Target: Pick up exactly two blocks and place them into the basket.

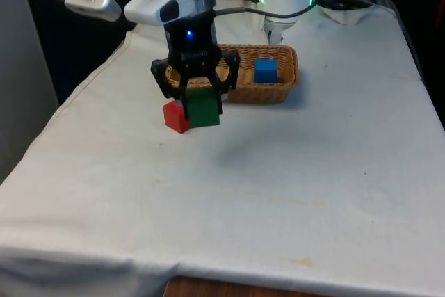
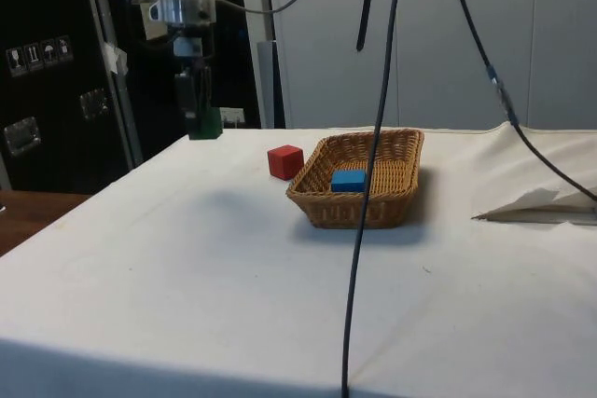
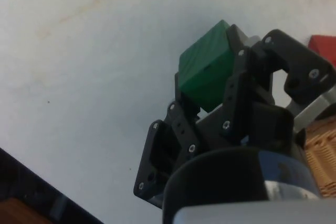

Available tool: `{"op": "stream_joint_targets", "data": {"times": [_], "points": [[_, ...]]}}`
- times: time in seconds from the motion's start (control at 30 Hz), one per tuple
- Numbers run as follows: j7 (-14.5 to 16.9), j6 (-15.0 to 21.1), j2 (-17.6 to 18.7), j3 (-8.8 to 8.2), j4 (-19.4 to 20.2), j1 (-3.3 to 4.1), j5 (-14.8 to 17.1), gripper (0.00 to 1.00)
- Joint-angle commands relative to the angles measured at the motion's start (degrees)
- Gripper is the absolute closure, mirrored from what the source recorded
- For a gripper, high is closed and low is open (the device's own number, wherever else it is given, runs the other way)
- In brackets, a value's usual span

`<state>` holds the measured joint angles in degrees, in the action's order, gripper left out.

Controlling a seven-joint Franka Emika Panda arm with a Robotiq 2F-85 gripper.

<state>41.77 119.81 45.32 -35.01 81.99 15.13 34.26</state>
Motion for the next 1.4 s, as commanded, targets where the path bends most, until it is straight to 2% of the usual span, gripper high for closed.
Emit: {"op": "stream_joint_targets", "data": {"times": [0.0,0.07,0.1,0.13,0.37,0.4,0.43,0.63,0.67,0.7,0.8,0.93,0.97,1.0,1.23,1.27,1.3,1.37], "points": [[-0.2,-0.1,-0.6,-0.52,0.8,0.46,-0.5,0.99],[0.0,-0.5,-1.4,-0.74,1.4,0.52,-0.8,0.99],[0.1,-0.2,-0.7,-0.29,0.7,0.17,-0.2,0.99],[0.1,-0.6,-1.7,-0.86,1.6,0.52,-0.9,0.99],[0.7,-2.3,-4.4,-2.12,4.3,1.09,-1.6,0.99],[1.0,-2.3,-3.8,-1.72,3.6,0.63,-1.1,0.99],[0.7,-2.5,-4.6,-2.18,4.6,1.15,-1.8,0.99],[0.1,-2.7,-7.7,-2.52,7.4,1.78,-2.8,0.99],[0.6,-2.9,-6.5,-1.95,6.2,1.03,-2.2,0.99],[0.1,-2.7,-7.7,-2.52,7.4,1.78,-2.8,0.99],[-0.2,-2.5,-9.9,-2.58,9.3,2.18,-3.6,0.99],[-0.2,-2.3,-12.0,-2.64,11.2,2.46,-4.3,0.99],[0.1,-2.9,-12.0,-2.12,11.1,1.95,-4.1,0.99],[-0.2,-2.2,-12.9,-2.64,12.1,2.64,-4.7,0.99],[-0.2,-1.5,-16.2,-2.64,15.4,2.98,-6.1,0.99],[0.1,-2.6,-15.5,-2.12,14.5,2.35,-5.5,0.99],[-0.2,-1.0,-17.0,-2.58,16.4,3.15,-6.4,0.99],[-0.2,-0.4,-17.7,-2.52,17.5,3.27,-6.7,0.99]]}}
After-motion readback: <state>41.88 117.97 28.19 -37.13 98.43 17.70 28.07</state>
